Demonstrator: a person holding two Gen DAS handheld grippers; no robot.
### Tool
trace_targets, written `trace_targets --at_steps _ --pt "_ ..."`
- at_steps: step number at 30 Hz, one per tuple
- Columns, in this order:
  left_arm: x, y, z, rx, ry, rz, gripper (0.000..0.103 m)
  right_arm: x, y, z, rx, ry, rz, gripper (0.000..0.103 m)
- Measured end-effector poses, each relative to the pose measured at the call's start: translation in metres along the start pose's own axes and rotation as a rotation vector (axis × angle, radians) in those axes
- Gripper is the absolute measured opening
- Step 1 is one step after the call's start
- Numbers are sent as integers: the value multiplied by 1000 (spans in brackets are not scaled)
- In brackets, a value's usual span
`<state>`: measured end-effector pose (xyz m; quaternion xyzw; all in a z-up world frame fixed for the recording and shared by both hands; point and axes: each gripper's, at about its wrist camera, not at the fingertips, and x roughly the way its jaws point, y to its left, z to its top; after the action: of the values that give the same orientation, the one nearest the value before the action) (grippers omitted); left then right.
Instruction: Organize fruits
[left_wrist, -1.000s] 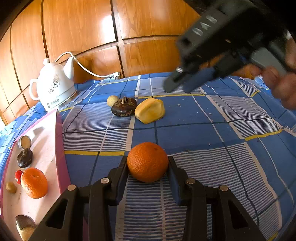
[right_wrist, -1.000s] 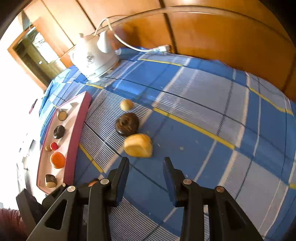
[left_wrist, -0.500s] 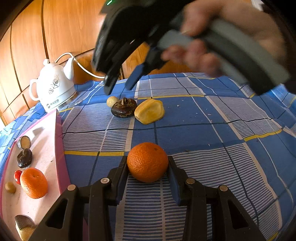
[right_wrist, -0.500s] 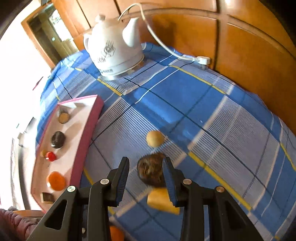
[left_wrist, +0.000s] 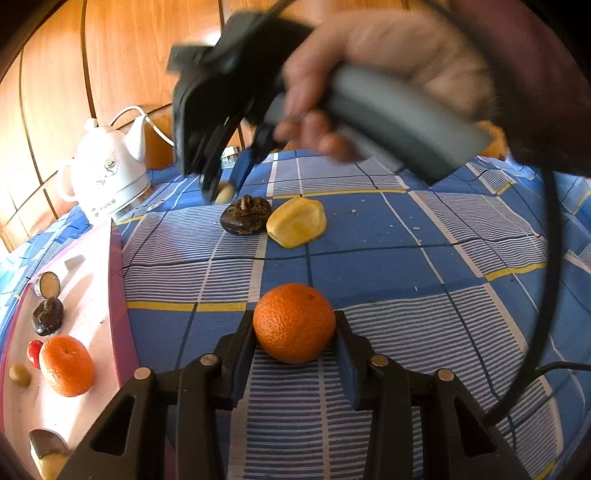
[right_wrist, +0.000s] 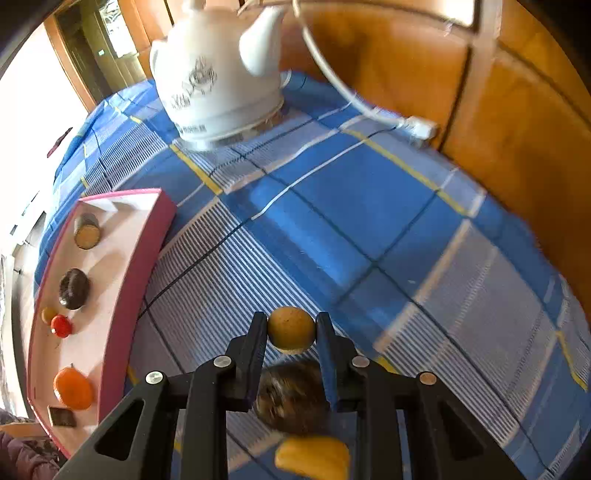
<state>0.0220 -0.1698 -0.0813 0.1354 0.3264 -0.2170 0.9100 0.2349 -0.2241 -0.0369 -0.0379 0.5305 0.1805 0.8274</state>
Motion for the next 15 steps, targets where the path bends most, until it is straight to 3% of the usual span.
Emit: trace_targets --at_steps 6,15 --pt "0 -1 0 -1 2 -1 40 -57 -22 -33 52 -53 -6 27" --pt "3 -2 2 -5 10 2 40 -72 -56 -135 147 59 -104 27"
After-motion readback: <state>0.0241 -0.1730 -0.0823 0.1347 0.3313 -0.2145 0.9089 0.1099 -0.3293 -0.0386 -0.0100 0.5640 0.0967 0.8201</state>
